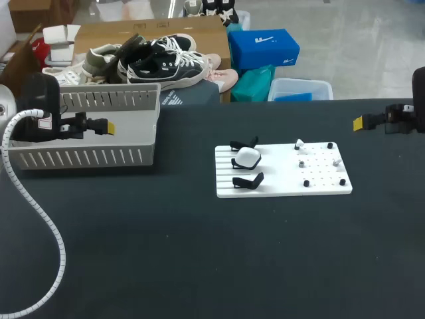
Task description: Pick up each earbud case from the left stands, insert the matching earbuds, close the lid, and place the case in the box.
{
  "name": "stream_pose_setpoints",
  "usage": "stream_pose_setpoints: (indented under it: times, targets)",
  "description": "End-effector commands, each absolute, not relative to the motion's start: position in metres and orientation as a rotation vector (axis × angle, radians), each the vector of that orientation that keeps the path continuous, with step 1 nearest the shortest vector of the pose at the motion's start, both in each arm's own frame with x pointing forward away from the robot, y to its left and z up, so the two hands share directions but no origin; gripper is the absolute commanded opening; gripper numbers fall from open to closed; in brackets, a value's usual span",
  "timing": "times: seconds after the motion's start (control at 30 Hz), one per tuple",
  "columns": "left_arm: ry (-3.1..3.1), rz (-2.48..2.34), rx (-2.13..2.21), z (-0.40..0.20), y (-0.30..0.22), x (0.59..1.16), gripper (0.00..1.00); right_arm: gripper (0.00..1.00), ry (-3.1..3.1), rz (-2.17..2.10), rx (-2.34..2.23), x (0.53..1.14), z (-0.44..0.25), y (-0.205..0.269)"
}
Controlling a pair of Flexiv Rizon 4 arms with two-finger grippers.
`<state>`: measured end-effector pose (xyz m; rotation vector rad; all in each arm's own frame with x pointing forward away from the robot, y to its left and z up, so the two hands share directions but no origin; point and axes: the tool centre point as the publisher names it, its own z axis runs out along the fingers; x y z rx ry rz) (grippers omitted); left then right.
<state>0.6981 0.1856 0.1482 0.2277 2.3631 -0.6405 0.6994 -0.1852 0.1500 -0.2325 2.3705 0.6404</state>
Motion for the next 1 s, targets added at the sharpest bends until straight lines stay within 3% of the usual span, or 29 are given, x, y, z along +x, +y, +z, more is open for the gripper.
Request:
stream_pose_setpoints:
  times: [0.03, 0.9, 1.0]
  targets:
    - [2.37, -0.637, 0.229, 0.149, 0.185, 0.699, 1.0, 1.0, 2.371, 0.64, -0.233, 0.7, 0.15, -0.185]
    - [2.37, -0.637, 0.229, 0.149, 0.185, 0.699, 1.0, 1.0, 2.371, 0.64, -0.233, 0.7, 0.15, -0.185]
    - [2.344, -0.601, 0.439, 0.158, 0.185, 0.718, 1.0, 1.0, 2.371, 0.64, -0.233, 0.7, 0.15, -0.185]
